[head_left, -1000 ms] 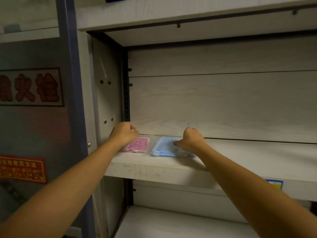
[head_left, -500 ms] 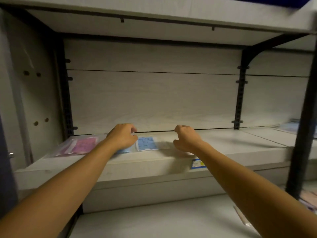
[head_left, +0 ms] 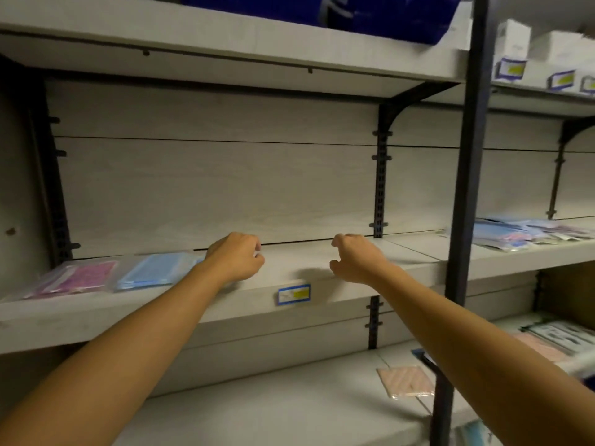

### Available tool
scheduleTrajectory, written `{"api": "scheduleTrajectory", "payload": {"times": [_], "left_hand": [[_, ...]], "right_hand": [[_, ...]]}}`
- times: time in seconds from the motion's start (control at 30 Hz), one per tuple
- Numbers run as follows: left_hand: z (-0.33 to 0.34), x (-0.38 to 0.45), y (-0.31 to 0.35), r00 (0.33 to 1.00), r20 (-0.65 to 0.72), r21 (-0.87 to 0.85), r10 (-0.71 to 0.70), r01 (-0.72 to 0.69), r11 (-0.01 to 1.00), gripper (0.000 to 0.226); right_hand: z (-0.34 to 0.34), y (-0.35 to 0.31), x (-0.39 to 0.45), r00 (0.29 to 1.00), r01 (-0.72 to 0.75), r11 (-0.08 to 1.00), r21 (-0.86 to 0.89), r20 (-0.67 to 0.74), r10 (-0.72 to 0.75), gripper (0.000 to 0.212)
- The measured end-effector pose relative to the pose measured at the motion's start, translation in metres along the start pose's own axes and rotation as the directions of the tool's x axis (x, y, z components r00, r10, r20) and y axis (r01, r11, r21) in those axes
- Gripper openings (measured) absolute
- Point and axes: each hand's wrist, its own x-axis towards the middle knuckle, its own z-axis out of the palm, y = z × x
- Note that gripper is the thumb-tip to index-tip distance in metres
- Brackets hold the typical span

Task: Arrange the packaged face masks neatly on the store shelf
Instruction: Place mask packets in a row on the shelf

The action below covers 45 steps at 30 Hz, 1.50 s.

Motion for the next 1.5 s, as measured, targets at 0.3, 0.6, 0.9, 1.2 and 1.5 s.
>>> {"api": "scheduleTrajectory", "payload": {"times": [0.3,0.6,0.9,1.2,1.5], "left_hand": [[0.02,-0.013,0.116,1.0,0.005,-0.051,-0.013,0.013,0.999,0.036],[0.032,-0.018,0.24,0.997,-0.038,-0.039,0.071,-0.072,0.997,0.037],[0.05,-0.003,0.337,0.982,-0.077,-0.08,0.171,-0.177,0.981,0.044],[0.069,0.024,0.406,0.944,-0.135,-0.03,0.301,-0.308,0.951,0.036],[0.091,0.041,0.442,0.937,-0.166,-0.008,0.307,-0.313,0.95,0.041]], "right_hand": [[-0.03,0.102,-0.044,0.999,-0.005,1.0,-0.028,0.034,0.006,0.039],[-0.056,0.202,-0.08,0.998,-0.043,0.999,-0.013,0.045,0.043,0.037],[-0.066,0.284,-0.099,0.993,-0.112,0.994,0.003,0.034,0.112,0.049],[-0.071,0.359,-0.087,0.988,-0.153,0.987,-0.043,0.021,0.154,0.049],[-0.07,0.432,-0.061,0.985,-0.17,0.982,-0.088,-0.001,0.17,0.052]]}}
